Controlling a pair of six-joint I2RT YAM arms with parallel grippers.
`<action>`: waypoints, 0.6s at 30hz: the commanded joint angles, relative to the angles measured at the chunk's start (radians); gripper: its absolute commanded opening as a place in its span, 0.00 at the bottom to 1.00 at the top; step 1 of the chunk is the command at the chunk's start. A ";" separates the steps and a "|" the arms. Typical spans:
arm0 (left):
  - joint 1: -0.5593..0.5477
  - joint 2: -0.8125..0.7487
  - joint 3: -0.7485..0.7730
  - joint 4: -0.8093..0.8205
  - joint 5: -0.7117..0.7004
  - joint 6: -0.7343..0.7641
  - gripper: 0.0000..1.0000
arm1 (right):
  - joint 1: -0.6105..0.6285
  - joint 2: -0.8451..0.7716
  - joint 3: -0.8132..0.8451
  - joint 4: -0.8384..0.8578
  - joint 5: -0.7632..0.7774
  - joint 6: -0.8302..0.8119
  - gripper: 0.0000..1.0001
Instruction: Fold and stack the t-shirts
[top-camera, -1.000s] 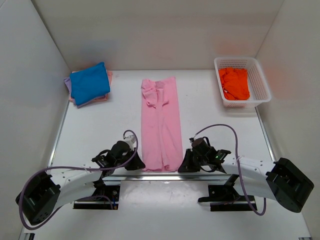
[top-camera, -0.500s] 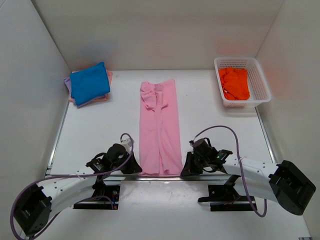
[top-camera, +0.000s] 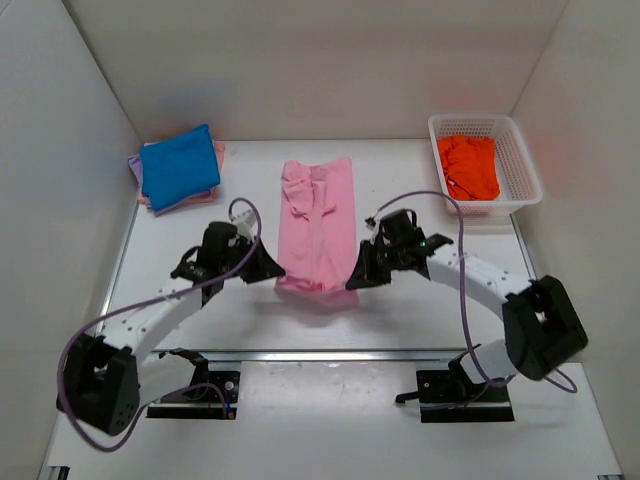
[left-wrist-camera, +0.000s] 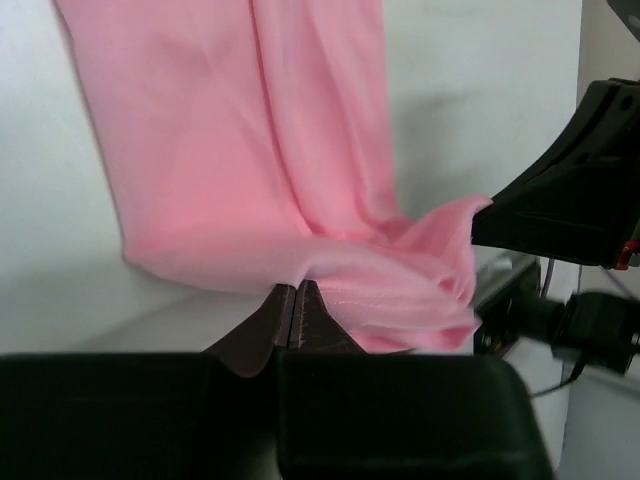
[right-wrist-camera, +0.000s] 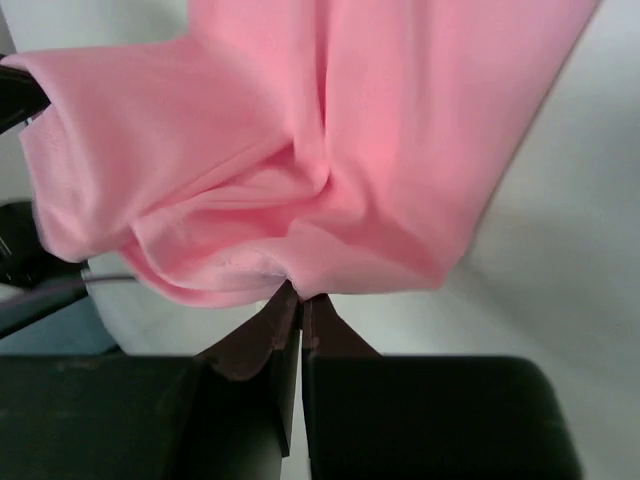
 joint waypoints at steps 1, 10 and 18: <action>0.092 0.166 0.157 0.063 0.057 0.073 0.02 | -0.097 0.119 0.184 -0.051 -0.046 -0.165 0.00; 0.211 0.677 0.470 0.201 0.037 0.073 0.35 | -0.257 0.511 0.634 -0.063 -0.005 -0.276 0.23; 0.258 0.586 0.337 0.350 0.007 0.042 0.56 | -0.271 0.419 0.492 0.016 0.065 -0.259 0.40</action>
